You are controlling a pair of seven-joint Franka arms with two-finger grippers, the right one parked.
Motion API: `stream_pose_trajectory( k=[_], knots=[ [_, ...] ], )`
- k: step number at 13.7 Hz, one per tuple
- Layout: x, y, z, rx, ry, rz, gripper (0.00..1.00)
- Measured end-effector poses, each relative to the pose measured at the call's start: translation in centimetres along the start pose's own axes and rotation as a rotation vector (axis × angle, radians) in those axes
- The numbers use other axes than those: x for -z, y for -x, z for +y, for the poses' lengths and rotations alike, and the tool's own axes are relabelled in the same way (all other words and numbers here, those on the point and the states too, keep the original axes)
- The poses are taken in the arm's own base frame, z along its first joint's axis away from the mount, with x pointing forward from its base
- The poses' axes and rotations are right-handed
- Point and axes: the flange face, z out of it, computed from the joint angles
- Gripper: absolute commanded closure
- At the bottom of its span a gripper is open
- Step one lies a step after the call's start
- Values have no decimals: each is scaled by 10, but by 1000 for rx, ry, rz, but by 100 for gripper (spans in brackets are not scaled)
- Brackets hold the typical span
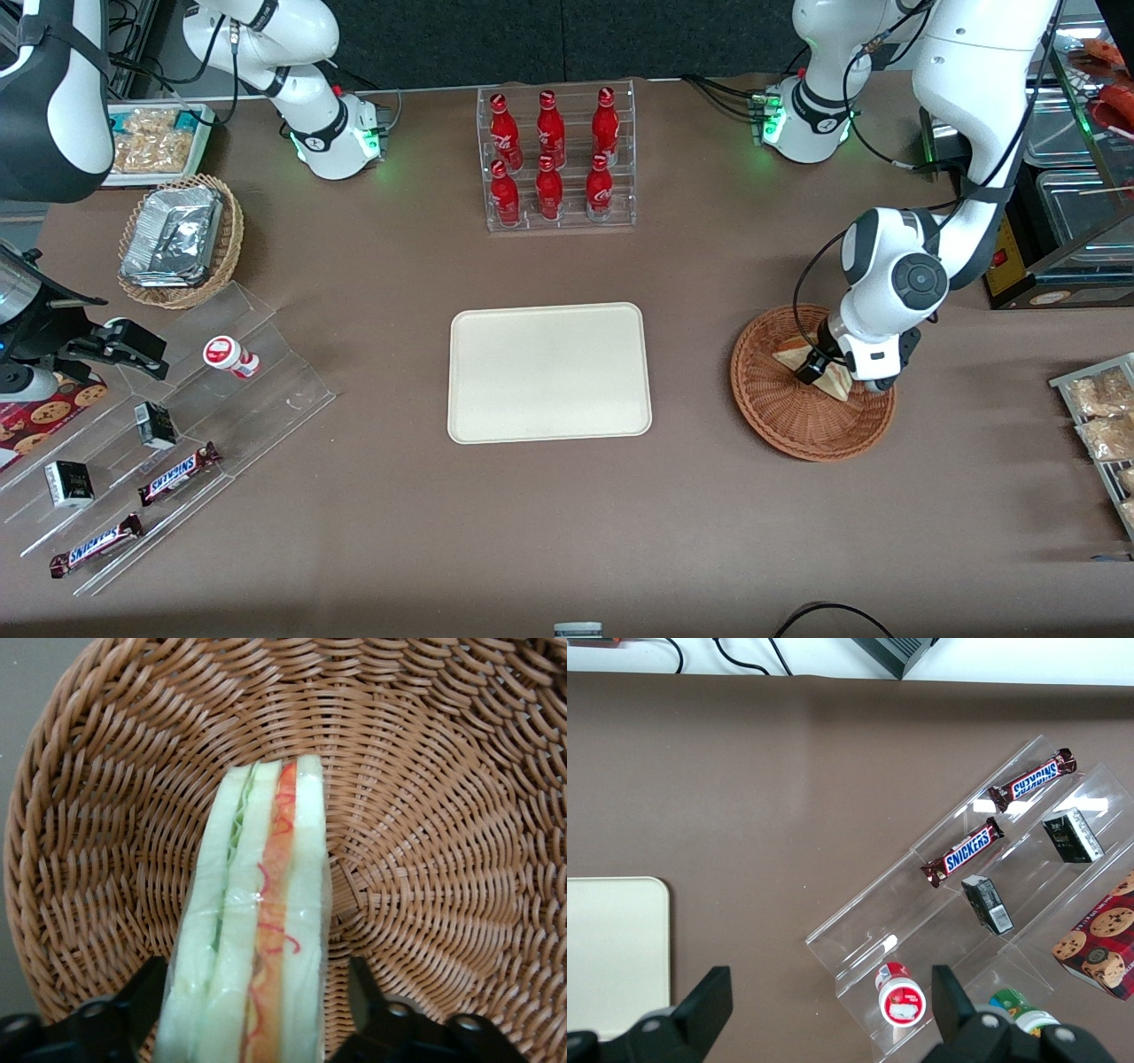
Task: Place sandwich from basket to tray
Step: 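Lower the left gripper and close it on the wrapped sandwich, then lift the sandwich and carry it over the cream tray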
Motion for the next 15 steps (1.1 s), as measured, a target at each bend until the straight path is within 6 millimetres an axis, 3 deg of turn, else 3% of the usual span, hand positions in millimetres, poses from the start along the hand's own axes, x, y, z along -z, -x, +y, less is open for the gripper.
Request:
stream_pose_trajectory(
  k=[2,5,7,9,12,13,15],
  knots=[
    [2,-1,1,-1,4,3,97],
    [14,-5,9,-5,22,18,100],
    [43,-6,25,-22,10,15,100],
    [95,6,55,-64,-4,8,100],
    [182,57,113,-173,25,20,99],
    [201,83,130,-217,45,27,99],
    [212,140,158,-312,58,27,99]
  ],
)
